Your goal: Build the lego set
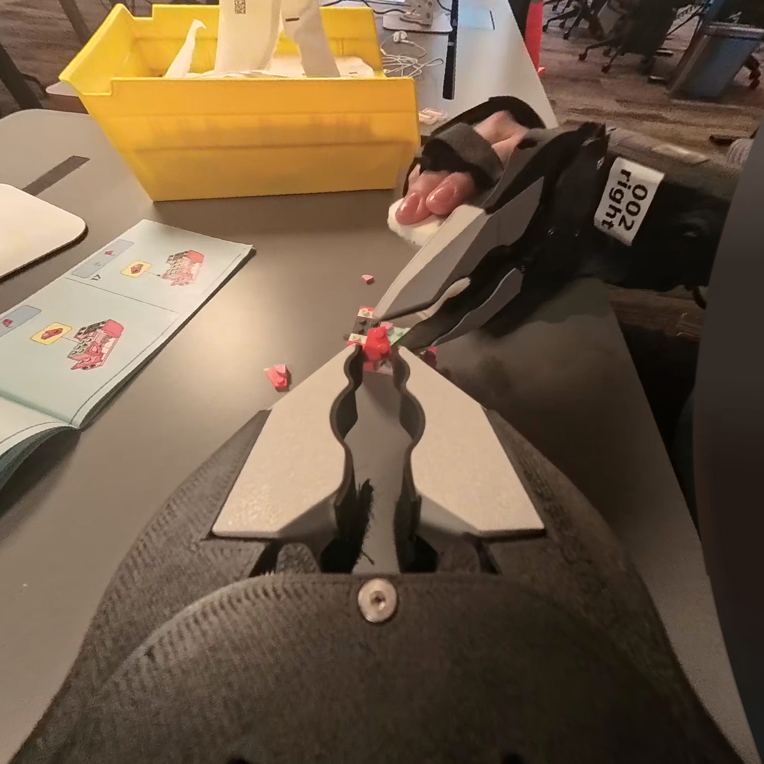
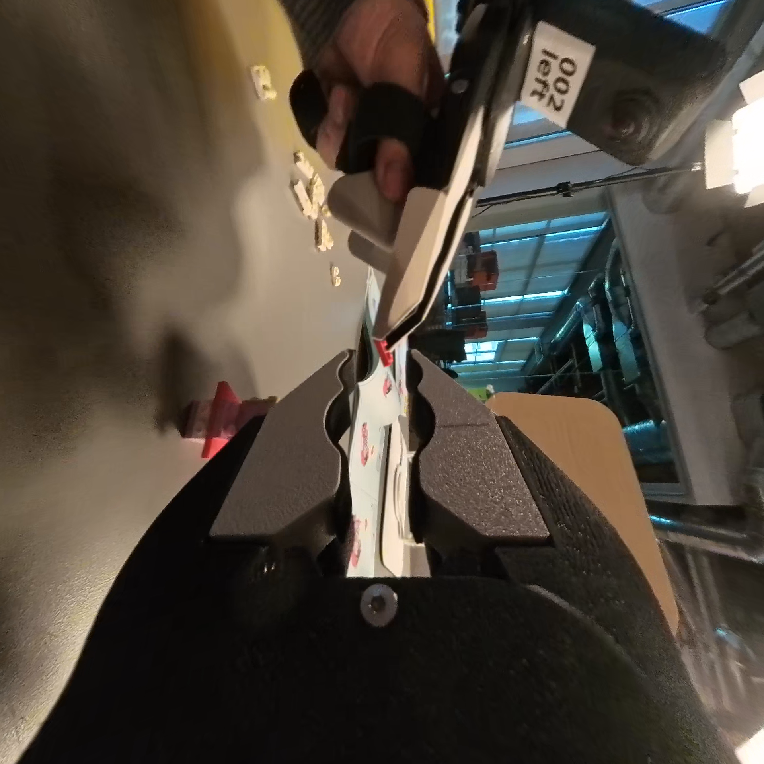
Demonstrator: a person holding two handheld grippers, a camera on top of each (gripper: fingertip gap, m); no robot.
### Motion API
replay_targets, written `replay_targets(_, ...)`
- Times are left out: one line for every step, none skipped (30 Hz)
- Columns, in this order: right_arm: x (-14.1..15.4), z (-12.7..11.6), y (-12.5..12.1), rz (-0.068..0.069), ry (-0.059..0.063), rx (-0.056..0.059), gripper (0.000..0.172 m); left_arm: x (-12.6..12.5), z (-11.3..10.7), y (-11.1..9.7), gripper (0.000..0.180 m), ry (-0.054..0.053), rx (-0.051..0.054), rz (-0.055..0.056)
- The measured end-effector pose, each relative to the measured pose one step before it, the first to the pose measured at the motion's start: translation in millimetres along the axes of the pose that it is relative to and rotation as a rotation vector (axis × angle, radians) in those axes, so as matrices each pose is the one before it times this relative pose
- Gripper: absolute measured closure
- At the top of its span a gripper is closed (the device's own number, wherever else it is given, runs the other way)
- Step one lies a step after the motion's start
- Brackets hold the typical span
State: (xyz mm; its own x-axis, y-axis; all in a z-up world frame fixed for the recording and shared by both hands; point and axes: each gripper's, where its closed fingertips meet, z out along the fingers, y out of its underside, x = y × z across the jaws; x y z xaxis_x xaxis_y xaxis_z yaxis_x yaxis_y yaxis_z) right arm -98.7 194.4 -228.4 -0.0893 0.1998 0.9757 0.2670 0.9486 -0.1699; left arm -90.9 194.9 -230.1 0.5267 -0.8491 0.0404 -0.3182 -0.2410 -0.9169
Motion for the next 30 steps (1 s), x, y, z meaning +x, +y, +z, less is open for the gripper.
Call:
replay_targets(-2.05,1.13,1.57,-0.0135,-0.006,-0.0107,0.15,0.16,-0.17,-0.21,0.167,0.0033,0.0024,-0.0037)
replay_targets(-0.93,1.04,1.37,-0.014,0.0013,-0.0103,0.15,0.46,-0.34,-0.56,0.167,0.0036,0.0044,-0.0014)
replay_targets(0.17,0.98,1.35,-0.0115,0.0068,-0.0103,0.153,0.81,-0.44,-1.01,0.167,0.0057,0.006,0.0005)
replay_targets(2.02,0.49,1.1,-0.0101,0.0185,-0.0088,0.159,0.92,-0.4,-1.29,0.167,0.0048,0.0074,0.0006)
replay_targets(2.98,-0.05,0.39,-0.011,0.0236,-0.0038,0.168,0.62,-0.18,-0.92,0.168,0.0026,0.0052,0.0013)
replay_targets(2.45,-0.17,0.17,-0.0072,0.019,-0.0022,0.169,0.73,-0.06,-0.6,0.168,0.0033,0.0048,0.0028)
replay_targets(2.8,0.33,1.21,0.0035,0.0177,-0.01,0.169,-0.55,-0.18,-1.46,0.167,-0.0044,0.0117,0.0008)
replay_targets(4.45,0.47,1.43,0.0118,0.0261,-0.0136,0.169,-1.55,-0.63,-3.88,0.167,-0.0128,0.0303,-0.0042)
replay_targets(5.48,0.52,1.05,0.0169,0.0307,-0.0114,0.169,-1.4,-1.21,-5.58,0.167,-0.0128,0.042,-0.0045)
replay_targets(5.41,0.5,0.85,0.0211,0.0302,-0.0084,0.169,-0.91,-1.43,-6.04,0.165,-0.0097,0.0432,-0.003)
replay_targets(4.95,0.12,0.36,0.0231,0.0261,-0.0024,0.169,-0.54,-0.79,-5.38,0.154,-0.0083,0.0369,-0.005)
replay_targets(4.96,-0.36,-0.28,0.0264,0.0258,0.0032,0.169,-0.69,-0.11,-4.19,0.147,-0.01,0.0312,-0.0038)
replay_targets(4.31,-0.44,-0.49,0.0278,0.0207,0.0046,0.169,-0.25,0.22,-3.61,0.145,-0.0086,0.0314,0.0009)
replay_targets(3.95,-0.49,-0.33,0.0243,0.0181,0.0042,0.169,0.14,0.14,-3.23,0.145,-0.0082,0.0321,0.0042)
replay_targets(3.55,-0.53,-0.36,0.0189,0.0174,0.0044,0.169,0.32,0.0,-2.86,0.147,-0.0068,0.0312,0.0053)
replay_targets(2.61,-0.42,-0.23,0.0146,0.0114,0.0033,0.169,1.01,0.02,-2.4,0.15,-0.0005,0.0264,0.0051)
replay_targets(1.38,-0.24,0.38,0.0099,0.0046,0.0004,0.169,1.5,0.07,-1.89,0.152,0.004,0.0208,0.0051)
replay_targets(0.97,-0.11,0.73,0.005,0.0046,-0.0017,0.169,1.4,0.09,-1.59,0.155,0.0048,0.0154,0.0023)
replay_targets(0.96,-0.16,0.5,0.0013,0.0054,-0.0016,0.169,1.23,-0.02,-1.47,0.156,0.0058,0.0122,-0.0007)
replay_targets(0.72,-0.16,-0.14,-0.0001,0.0039,0.0015,0.169,-0.32,-0.29,-1.76,0.157,-0.0048,0.0127,-0.0011)
replay_targets(0.28,-0.19,-0.4,0.0013,0.0018,0.002,0.169,-1.64,-0.45,-1.63,0.157,-0.0142,0.0111,0.0022)
replay_targets(0.05,0.06,-0.28,0.001,0.0007,0.0003,0.169,-1.89,-0.55,-1.27,0.157,-0.0166,0.0077,0.0076)
replay_targets(-0.22,0.2,-0.42,0.0003,-0.0004,0.0004,0.169,-1.22,-0.38,-0.52,0.157,-0.0126,0.0023,0.0097)
replay_targets(-0.38,0.13,-0.6,0.0,-0.0014,0.0023,0.169,-0.39,-0.15,-0.18,0.158,-0.0079,-0.0009,0.0104)
replay_targets(-0.29,0.04,-0.73,0.001,-0.0003,0.0028,0.169,0.48,0.3,0.42,0.16,-0.0024,-0.0037,0.0108)
replay_targets(-0.51,0.07,-0.3,0.0018,-0.0019,0.0017,0.169,1.01,0.52,0.89,0.16,0.0014,-0.0064,0.01)
replay_targets(-0.65,0.1,-0.22,0.0013,-0.003,0.0009,0.169,0.74,0.52,0.69,0.161,-0.0009,-0.0045,0.0095)
replay_targets(-0.21,0.02,0.12,-0.0005,-0.0006,0.0002,0.169,1.08,0.36,0.44,0.163,0.0011,-0.0028,0.0091)
replay_targets(-0.29,-0.04,0.09,-0.0008,-0.0011,-0.0002,0.169,0.35,0.36,0.6,0.164,-0.0018,-0.004,0.0075)
replay_targets(-0.49,-0.08,0.16,0.0001,-0.0025,0.0001,0.169,-0.75,0.02,0.76,0.166,-0.0062,-0.0057,0.0066)
